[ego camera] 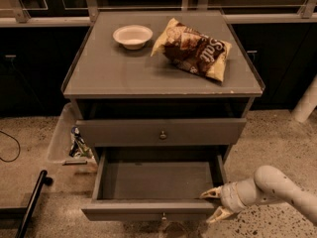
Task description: Open middle drawer
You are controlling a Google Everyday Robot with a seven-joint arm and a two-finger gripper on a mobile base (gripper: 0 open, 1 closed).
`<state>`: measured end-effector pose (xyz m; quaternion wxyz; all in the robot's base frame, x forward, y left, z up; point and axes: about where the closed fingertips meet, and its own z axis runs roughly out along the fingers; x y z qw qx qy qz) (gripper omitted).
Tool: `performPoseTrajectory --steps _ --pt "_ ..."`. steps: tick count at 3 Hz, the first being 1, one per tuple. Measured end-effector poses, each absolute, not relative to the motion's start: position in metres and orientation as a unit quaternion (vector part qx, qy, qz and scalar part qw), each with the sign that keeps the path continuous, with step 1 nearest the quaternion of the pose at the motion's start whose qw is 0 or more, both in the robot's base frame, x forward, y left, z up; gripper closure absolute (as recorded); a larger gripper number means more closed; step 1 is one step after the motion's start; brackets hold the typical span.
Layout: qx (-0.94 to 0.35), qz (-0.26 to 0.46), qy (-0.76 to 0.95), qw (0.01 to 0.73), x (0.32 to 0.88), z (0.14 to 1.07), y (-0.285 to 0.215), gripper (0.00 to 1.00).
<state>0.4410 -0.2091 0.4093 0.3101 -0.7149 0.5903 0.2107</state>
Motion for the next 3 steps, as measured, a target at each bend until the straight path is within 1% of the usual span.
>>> performPoseTrajectory --steps 1,2,3 --pt "-0.723 0.216 0.583 0.302 0.427 0.407 -0.207 0.16" --pt "-0.727 0.207 0.583 0.298 0.411 0.412 -0.215 0.4" --pt "-0.727 0.208 0.583 0.298 0.41 0.412 -0.215 0.35"
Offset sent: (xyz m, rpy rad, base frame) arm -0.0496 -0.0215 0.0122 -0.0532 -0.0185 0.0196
